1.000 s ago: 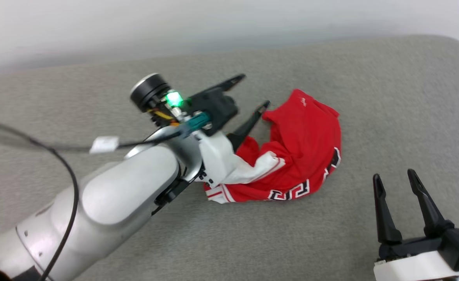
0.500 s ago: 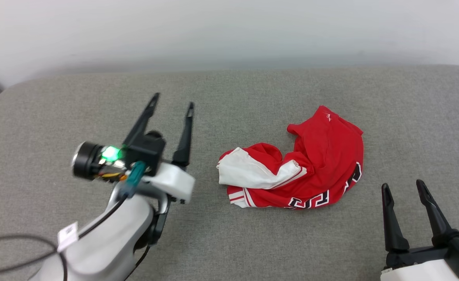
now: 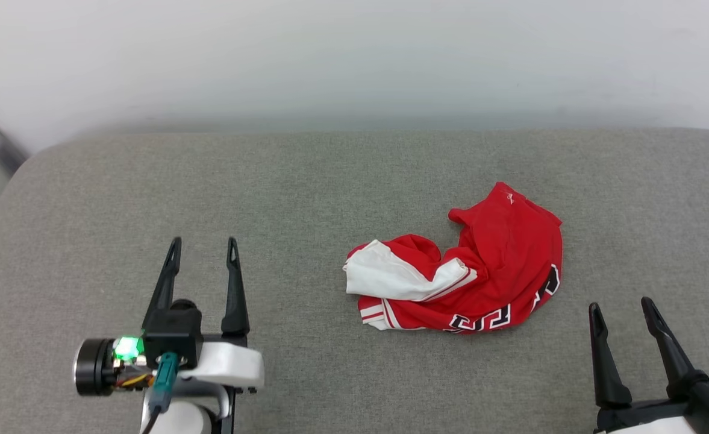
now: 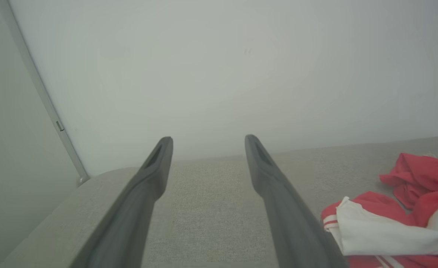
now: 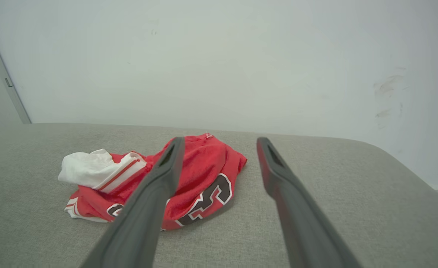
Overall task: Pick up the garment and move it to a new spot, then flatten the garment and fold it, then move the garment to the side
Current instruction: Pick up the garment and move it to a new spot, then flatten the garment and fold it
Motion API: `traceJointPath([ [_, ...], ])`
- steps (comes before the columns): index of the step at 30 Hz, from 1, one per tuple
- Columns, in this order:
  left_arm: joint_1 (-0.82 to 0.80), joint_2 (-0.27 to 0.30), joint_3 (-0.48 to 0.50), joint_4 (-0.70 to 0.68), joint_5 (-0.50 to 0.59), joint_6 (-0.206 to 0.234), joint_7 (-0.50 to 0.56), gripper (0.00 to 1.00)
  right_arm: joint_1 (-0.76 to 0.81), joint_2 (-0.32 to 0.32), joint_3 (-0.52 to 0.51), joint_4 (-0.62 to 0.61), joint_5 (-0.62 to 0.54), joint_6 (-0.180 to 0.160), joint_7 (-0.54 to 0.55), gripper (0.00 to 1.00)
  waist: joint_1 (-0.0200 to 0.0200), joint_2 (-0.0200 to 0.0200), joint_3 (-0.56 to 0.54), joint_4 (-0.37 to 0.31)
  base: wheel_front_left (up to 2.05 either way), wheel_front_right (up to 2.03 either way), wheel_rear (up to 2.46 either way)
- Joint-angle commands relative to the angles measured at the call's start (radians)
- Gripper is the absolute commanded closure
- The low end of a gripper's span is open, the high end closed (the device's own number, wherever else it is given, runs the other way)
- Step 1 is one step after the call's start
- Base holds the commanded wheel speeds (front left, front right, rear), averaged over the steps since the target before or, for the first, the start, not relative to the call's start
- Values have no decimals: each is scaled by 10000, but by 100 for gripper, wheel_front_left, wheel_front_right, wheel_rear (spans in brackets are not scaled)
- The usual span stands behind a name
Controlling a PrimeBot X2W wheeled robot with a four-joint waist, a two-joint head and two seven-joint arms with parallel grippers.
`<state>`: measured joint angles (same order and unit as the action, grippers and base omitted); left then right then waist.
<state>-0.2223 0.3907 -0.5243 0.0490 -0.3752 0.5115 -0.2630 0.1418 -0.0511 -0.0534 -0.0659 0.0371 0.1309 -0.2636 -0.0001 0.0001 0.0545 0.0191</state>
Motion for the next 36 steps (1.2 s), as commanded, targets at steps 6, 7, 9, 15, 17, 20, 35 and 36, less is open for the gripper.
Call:
traceJointPath([
  [6,1243,-647,858,-58,704,-674,-24,0,281,17,-9,30,155,-3,-17,0,1,-1,-220,43,0,0,0],
  [7,1405,-766,1012,-47,783,-784,-25,0,291,19,6,48,182,-3,-17,0,1,-1,-245,39,0,0,0],
  [9,1726,-967,1278,-29,994,-1020,-25,0,351,17,16,70,265,-3,-17,0,1,-1,-307,29,0,0,0],
  [15,2370,-1532,1970,-42,1489,-1736,-25,0,544,17,87,179,636,-3,-17,0,1,-1,-424,-2,0,0,0],
  [17,2518,-1697,2177,-42,1654,-1976,-25,0,650,17,93,215,755,-3,-17,0,1,-1,-461,-6,0,0,0],
  [20,2710,-1921,2433,-17,1870,-2322,-25,0,719,19,136,243,852,-3,-17,0,1,-1,-512,-12,0,0,0],
  [35,3186,-2732,3417,86,2672,-3420,-26,0,903,17,268,184,1176,-3,-17,0,1,-1,-586,-9,0,0,0],
  [36,3189,-2777,3467,91,2699,-3458,-26,0,903,17,275,182,1187,-3,-17,0,1,-1,-584,-7,0,0,0],
])
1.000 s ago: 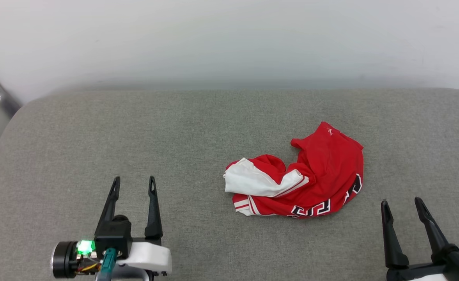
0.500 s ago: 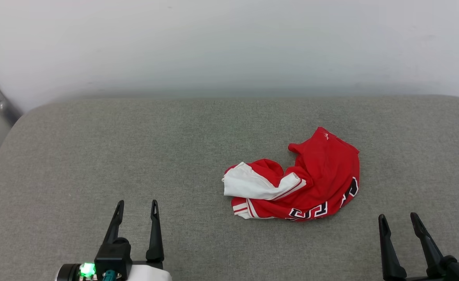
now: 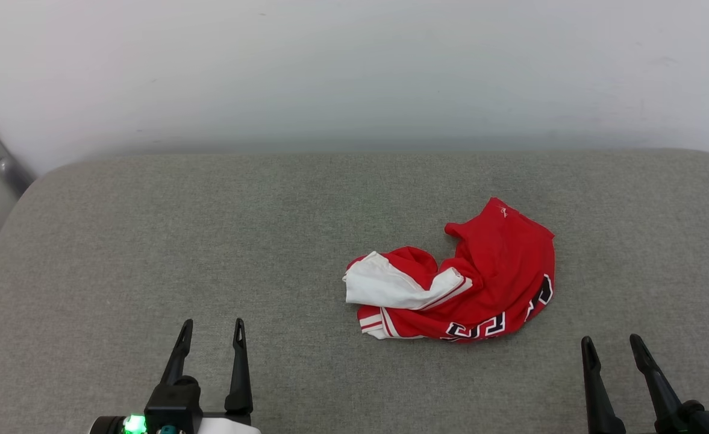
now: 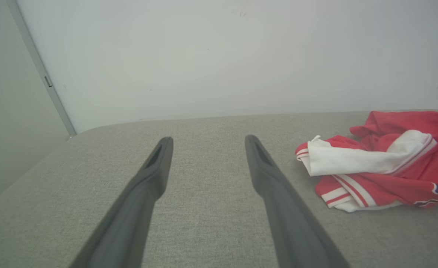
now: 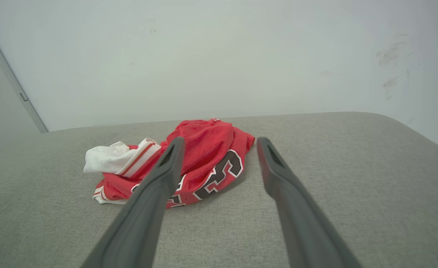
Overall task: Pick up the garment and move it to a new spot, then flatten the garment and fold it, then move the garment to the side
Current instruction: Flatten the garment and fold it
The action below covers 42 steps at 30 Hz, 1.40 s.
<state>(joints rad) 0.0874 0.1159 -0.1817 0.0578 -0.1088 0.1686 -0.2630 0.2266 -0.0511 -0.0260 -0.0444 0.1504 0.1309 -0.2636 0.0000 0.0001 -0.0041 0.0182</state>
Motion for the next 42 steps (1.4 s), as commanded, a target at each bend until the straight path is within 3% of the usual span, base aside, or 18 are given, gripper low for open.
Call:
traceJointPath([
  [1,93,-64,100,11,84,-85,-26,0,54,17,3,-37,63,-3,-17,0,0,-1,2,3,0,0,0],
  [13,-401,-202,511,152,439,-568,-26,0,-7,19,38,-69,2,-3,-17,0,0,-1,19,8,0,0,0],
  [22,-2910,631,271,1046,798,-1744,15,0,-212,17,133,-76,-131,-3,-17,0,0,-1,133,-96,0,0,0],
  [27,-4904,988,-196,1659,716,-2549,1053,0,-353,17,187,-132,-187,-3,-17,0,0,-1,402,-233,0,0,0],
  [31,-6424,1258,-1004,2110,434,-2903,2590,0,-540,19,207,-165,-220,-3,-17,0,0,-1,725,-380,0,0,0],
  [35,-7688,1582,-2803,2515,-687,-2976,4587,0,-802,20,215,-169,-245,-3,-17,0,0,-1,1071,-556,0,0,0],
  [36,-7688,1582,-2803,2515,-687,-2976,4587,0,-802,20,215,-169,-245,-3,-17,0,0,-1,1071,-556,0,0,0],
  [42,-9726,2660,-6386,2396,-3740,-2966,7474,0,-1195,17,251,-171,-225,-3,-17,0,0,-1,1640,-798,0,0,0],
])
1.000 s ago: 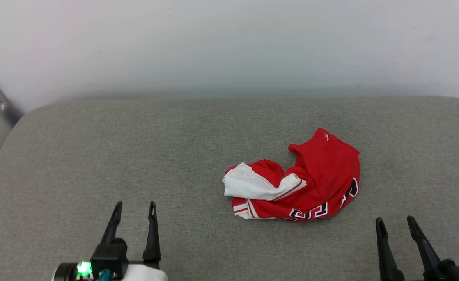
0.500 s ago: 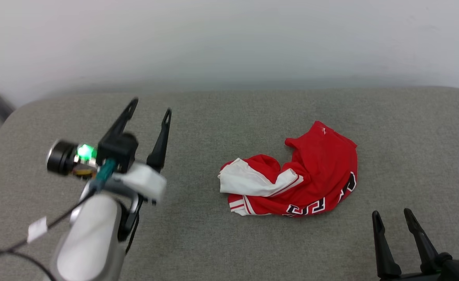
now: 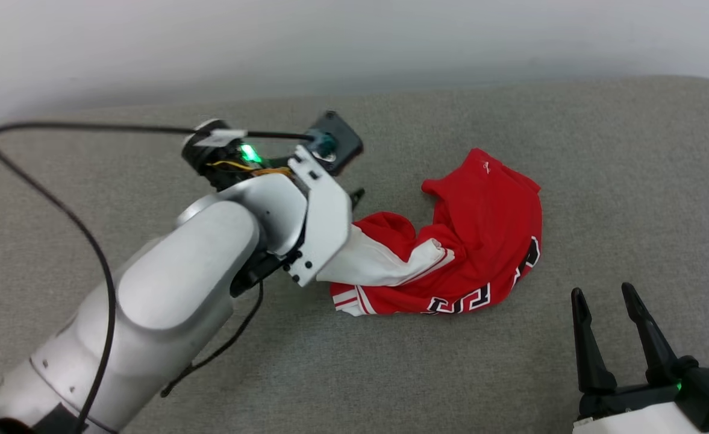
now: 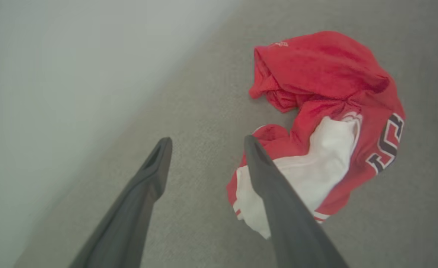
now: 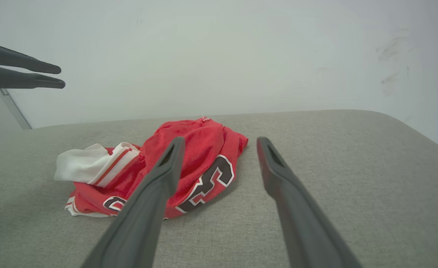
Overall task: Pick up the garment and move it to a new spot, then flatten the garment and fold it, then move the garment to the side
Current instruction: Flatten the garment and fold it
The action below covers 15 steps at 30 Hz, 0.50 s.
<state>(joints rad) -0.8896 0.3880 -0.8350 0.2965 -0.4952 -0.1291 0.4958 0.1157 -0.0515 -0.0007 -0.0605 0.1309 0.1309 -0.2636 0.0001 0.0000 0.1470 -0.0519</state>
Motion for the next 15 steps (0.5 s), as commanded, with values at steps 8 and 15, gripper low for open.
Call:
traceJointPath([
  [8,-2422,946,-3425,-423,-3159,9,2962,0,-648,23,148,-7,92,-3,-17,0,-1,0,972,-518,0,0,0],
  [15,-3224,1469,-4456,-803,-3951,8,4603,0,-1162,23,198,-20,232,-3,-17,0,-1,0,1790,-898,0,0,0],
])
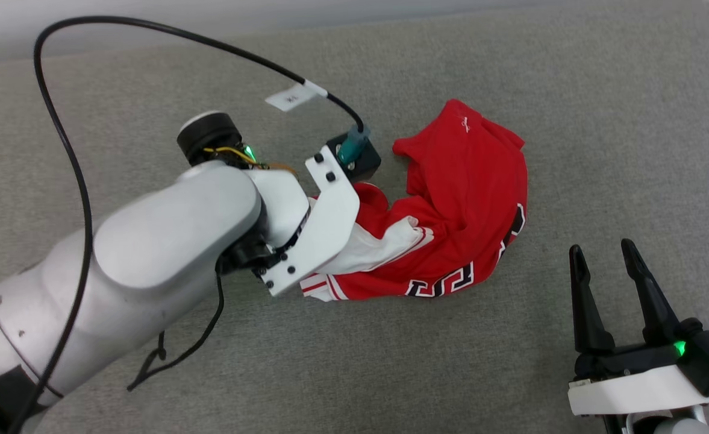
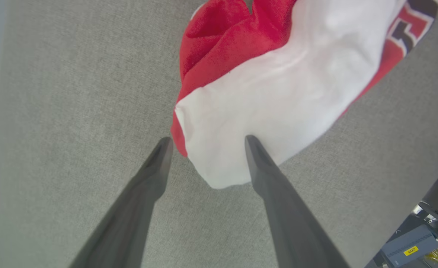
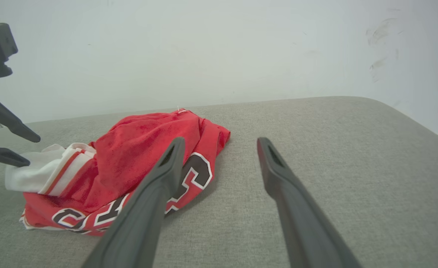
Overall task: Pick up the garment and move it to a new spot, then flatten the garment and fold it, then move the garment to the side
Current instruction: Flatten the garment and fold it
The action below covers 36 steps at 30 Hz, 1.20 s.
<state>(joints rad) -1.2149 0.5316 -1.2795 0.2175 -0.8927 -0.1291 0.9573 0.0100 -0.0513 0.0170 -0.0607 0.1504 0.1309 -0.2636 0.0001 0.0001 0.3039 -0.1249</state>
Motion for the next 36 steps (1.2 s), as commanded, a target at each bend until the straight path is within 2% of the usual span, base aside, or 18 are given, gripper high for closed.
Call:
traceJointPath([
  [1,199,45,-17,-98,117,8,217,0,-177,21,36,-16,78,-3,-17,0,-1,-1,325,-223,0,0,0],
  [5,644,175,-5,-441,392,8,858,0,-386,21,57,-18,127,-3,-17,0,-1,-1,621,-370,0,0,0],
  [9,887,267,-16,-681,526,8,966,0,-479,21,35,15,157,-3,-17,0,-1,-1,730,-428,0,0,0],
  [10,873,294,-15,-741,582,8,885,72,-494,21,22,20,155,-3,-17,0,-1,-1,729,-428,0,0,0],
  [11,877,309,-15,-792,583,8,827,100,-490,21,3,27,136,-3,-17,0,-1,-1,699,-413,0,0,0],
  [16,634,309,-10,-1009,583,7,56,100,-203,21,-62,63,11,-3,-17,0,-1,-1,313,-148,0,0,0],
  [22,414,727,-11,-1292,953,7,-1822,100,169,19,-157,76,-180,-3,-16,0,-1,-1,-430,495,0,0,0],
  [29,1180,2076,-19,-1010,1354,7,-3682,100,589,21,-256,54,-378,-3,-16,0,-1,-1,-1111,1236,0,0,0],
  [33,2231,2874,-15,-480,1237,9,-4392,100,773,19,-221,39,-441,-3,-16,0,-1,-1,-1297,1443,0,0,0],
  [36,3350,3179,-21,-1,875,163,-4930,100,903,19,-187,43,-485,-3,-16,0,-1,-1,-1356,1484,0,0,0],
])
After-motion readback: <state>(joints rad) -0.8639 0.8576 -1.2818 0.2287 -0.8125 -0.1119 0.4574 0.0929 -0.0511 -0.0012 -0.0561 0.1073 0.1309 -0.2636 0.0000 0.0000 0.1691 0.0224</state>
